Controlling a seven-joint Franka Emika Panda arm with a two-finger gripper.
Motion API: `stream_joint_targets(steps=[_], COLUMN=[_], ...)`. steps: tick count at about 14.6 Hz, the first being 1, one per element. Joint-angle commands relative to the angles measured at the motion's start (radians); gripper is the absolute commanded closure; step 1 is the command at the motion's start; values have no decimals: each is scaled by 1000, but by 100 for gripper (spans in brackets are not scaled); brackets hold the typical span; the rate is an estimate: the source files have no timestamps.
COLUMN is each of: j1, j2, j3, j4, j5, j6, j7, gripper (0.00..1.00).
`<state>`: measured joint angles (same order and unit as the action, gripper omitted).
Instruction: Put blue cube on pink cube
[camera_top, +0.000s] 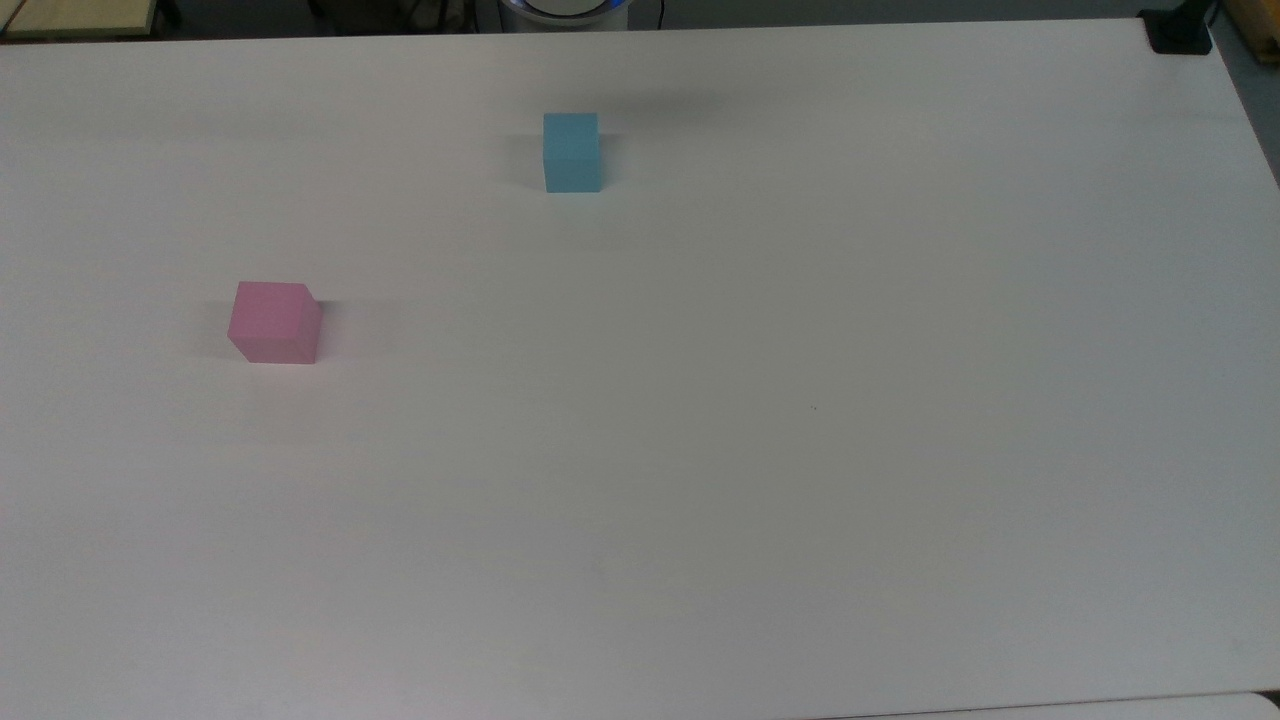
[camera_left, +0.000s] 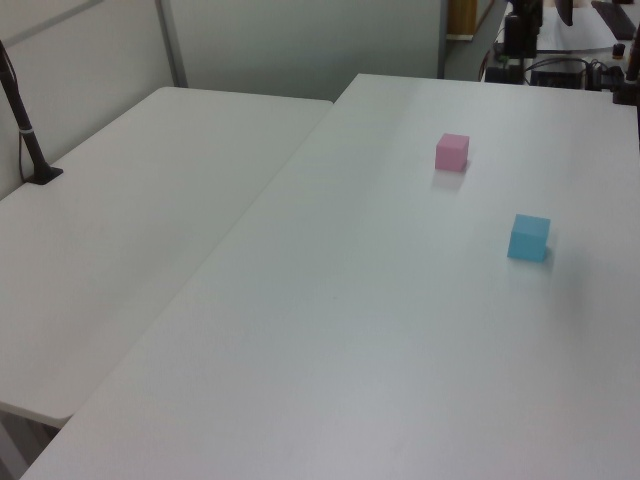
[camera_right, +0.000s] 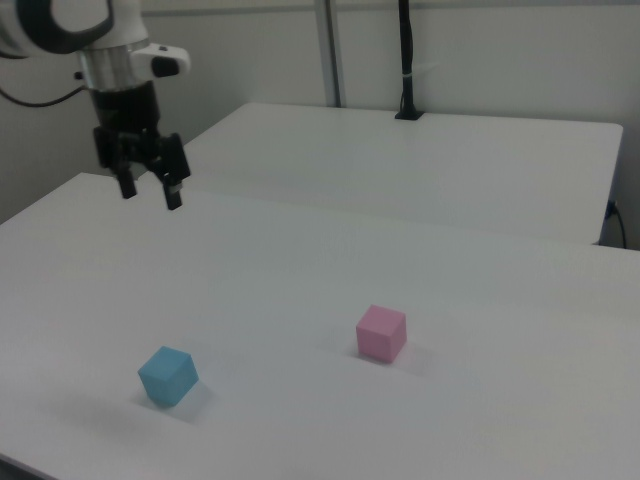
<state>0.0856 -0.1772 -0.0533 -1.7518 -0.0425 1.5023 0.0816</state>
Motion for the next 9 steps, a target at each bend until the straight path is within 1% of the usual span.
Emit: stream_joint_targets(steps=[1,3,5,7,9], j1=[8,10,16,46,63], j2=[-203,-237,-239,-237,-237], j3=[3,3,3,-2,-2], j4=[-224,-253,-253,-253,-255], j5=[4,6,9,13,45], j6=[49,49,47,56,67], j7=[-75,-75,-77,-82,-82], gripper=[0,0,0,0,0])
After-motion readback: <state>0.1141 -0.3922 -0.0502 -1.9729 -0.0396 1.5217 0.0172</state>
